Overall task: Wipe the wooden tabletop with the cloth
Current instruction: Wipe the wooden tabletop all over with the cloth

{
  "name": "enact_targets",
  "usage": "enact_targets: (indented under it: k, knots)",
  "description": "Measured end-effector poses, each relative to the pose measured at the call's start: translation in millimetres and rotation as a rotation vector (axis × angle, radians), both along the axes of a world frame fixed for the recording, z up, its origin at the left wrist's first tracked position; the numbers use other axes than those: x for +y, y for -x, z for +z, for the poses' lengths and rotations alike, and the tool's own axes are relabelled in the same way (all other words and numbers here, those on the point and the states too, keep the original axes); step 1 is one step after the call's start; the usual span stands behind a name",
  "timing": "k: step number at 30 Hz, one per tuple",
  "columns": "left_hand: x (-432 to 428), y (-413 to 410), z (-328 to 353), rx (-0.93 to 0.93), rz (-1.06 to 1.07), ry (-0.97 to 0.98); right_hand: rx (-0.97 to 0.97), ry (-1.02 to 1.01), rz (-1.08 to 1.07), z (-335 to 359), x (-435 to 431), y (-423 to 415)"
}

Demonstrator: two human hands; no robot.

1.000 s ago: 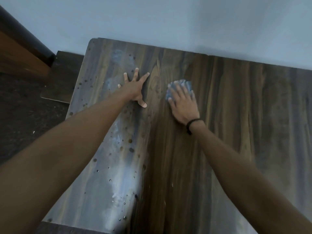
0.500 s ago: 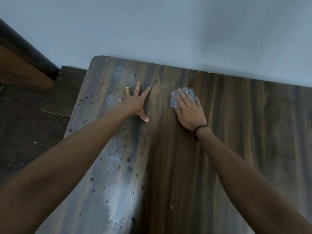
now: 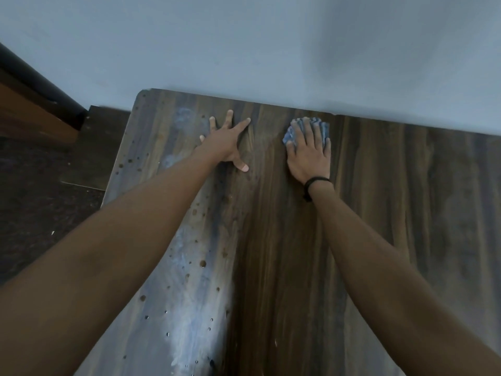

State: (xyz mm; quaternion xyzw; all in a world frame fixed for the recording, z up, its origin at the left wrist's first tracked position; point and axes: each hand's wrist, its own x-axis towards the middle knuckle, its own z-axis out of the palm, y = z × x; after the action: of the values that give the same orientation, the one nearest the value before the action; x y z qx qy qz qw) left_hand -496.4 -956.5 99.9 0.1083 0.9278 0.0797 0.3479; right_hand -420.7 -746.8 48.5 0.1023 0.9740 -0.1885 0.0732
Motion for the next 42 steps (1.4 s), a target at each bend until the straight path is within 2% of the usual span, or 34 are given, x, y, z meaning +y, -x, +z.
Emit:
enact_targets:
  k: [3,5,10,15,20,22,26,28,32,37,42]
  knots:
    - [-0.1,1.7,-2.6,0.004,-0.002,0.0,0.021,-0.037,0.221,-1.7,-10.5,-22.0]
    - [0.5,2.3,-3.4,0.015,-0.001,-0.009,0.021,-0.057,0.277,-3.5,6.8,-25.4]
    - [0.1,2.5,-5.0,0.018,0.014,-0.015,-0.023,0.013,-0.02,3.9,23.0,47.1]
    - [0.2,3.4,-5.0,0.017,0.009,-0.013,0.022,-0.027,0.215,-1.5,-4.1,6.8]
    - [-0.4,4.7,-4.7,0.017,0.024,-0.025,-0.008,-0.003,-0.029,0.1,20.9,43.9]
    - [0.1,3.8,-5.3,0.008,0.014,-0.021,-0.005,-0.001,0.026,3.1,-1.4,46.8]
    - [-15.6,6.4,-3.3,0.016,-0.007,-0.01,0.028,-0.026,0.206,2.3,-15.0,-4.9]
    - [-36.2,10.1,-0.3,0.047,0.032,0.009,0.028,-0.034,0.172,0.7,1.5,1.2]
    - [-72.3,8.3,-4.5,-0.041,0.08,0.063,-0.006,0.017,0.018,3.8,-6.9,56.1]
    - [-72.0,8.8,-8.8,-0.041,0.092,0.023,0.043,-0.008,0.24,-4.0,-36.3,16.8]
    - [-74.1,7.3,-9.9,-0.025,0.112,-0.007,0.004,0.012,0.036,-1.9,-29.3,63.3]
